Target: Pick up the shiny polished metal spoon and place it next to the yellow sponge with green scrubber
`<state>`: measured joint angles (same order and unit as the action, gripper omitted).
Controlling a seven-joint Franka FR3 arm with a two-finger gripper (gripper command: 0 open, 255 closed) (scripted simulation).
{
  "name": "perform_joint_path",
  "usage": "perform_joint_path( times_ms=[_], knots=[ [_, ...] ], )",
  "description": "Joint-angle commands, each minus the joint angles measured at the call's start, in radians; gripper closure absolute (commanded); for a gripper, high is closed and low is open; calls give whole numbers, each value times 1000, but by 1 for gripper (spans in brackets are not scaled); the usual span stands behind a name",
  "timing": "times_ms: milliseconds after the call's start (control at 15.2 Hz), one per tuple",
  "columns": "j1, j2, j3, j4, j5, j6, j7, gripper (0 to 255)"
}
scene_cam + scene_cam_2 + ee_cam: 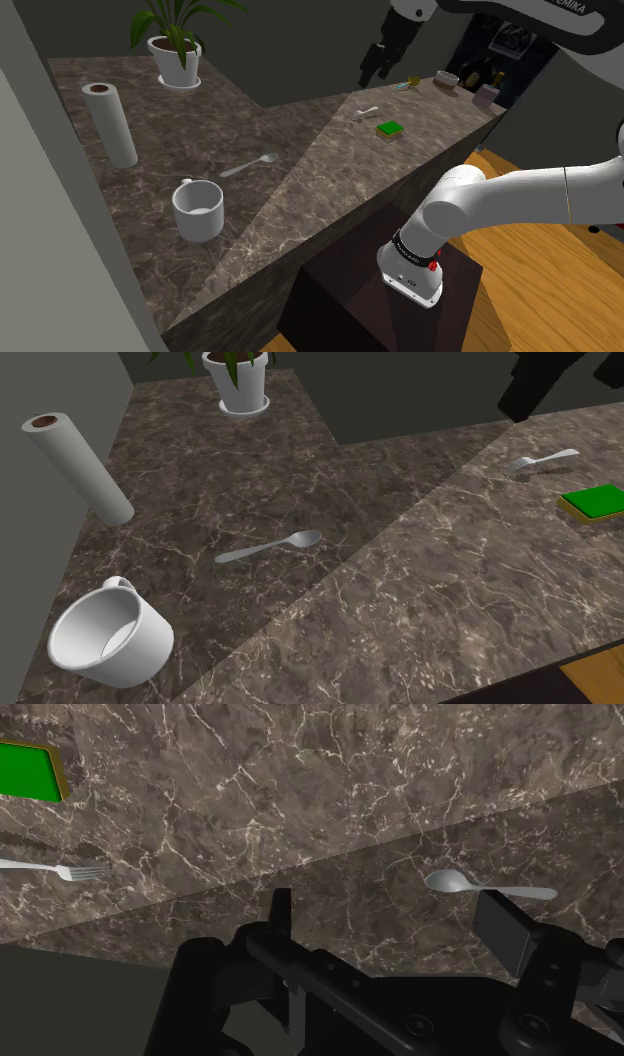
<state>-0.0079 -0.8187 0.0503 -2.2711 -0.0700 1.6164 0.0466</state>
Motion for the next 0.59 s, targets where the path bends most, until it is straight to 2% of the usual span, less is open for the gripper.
perform_joint_path(
  times_ms=[0, 528],
  knots=[
    [0, 0, 0, 0, 0, 0, 0, 0],
    [25, 59, 41, -205, 61, 300, 75, 0]
  ],
)
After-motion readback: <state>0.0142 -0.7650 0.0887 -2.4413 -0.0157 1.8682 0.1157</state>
